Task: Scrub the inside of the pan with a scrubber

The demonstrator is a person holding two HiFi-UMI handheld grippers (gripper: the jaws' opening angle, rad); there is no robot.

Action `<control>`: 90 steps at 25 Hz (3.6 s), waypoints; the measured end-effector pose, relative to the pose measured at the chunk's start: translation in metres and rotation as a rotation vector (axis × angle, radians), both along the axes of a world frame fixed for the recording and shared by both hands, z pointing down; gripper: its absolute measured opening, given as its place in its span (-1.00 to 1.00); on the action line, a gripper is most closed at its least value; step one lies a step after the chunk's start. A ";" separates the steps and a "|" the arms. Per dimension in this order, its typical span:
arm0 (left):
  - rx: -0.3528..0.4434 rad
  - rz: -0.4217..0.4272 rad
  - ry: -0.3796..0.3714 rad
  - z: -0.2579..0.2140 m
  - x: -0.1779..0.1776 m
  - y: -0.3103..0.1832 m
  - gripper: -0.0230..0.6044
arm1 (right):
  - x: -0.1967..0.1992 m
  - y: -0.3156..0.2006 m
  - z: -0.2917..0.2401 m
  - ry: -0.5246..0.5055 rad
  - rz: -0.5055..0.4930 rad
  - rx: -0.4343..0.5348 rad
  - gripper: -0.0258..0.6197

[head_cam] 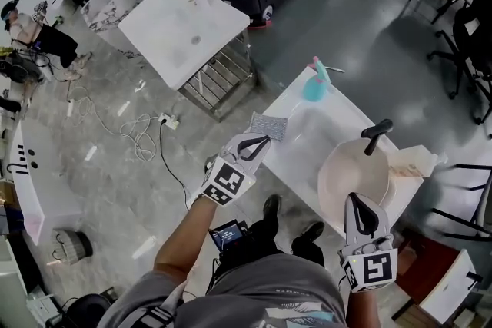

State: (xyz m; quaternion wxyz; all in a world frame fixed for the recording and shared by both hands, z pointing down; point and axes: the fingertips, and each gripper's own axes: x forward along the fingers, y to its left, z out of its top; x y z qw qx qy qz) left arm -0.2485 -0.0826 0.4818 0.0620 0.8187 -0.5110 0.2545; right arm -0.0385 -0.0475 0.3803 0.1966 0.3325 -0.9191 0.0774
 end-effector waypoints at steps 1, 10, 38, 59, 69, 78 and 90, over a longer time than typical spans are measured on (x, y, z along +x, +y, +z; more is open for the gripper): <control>-0.019 0.006 -0.001 0.010 -0.001 -0.003 -0.82 | 0.000 -0.002 0.005 0.003 0.003 -0.010 -0.92; -0.175 0.057 -0.080 0.108 -0.011 -0.023 -0.47 | -0.001 0.001 0.039 0.024 0.016 -0.081 -0.92; -0.276 0.088 -0.297 0.235 -0.045 -0.037 -0.64 | 0.007 0.013 0.084 0.059 0.062 -0.173 -0.92; -0.114 0.162 -0.267 0.117 0.085 -0.021 -0.86 | 0.095 0.014 0.068 -0.011 0.151 -0.141 -0.92; -0.118 0.334 -0.344 0.108 0.196 -0.025 -0.85 | 0.165 0.018 0.065 -0.049 0.238 -0.132 -0.92; -0.213 0.427 -0.482 0.154 0.265 -0.042 -0.85 | 0.229 0.023 0.077 -0.064 0.319 -0.146 -0.92; -0.453 0.515 -0.635 0.230 0.325 -0.039 -0.84 | 0.295 0.032 0.092 -0.060 0.393 -0.171 -0.92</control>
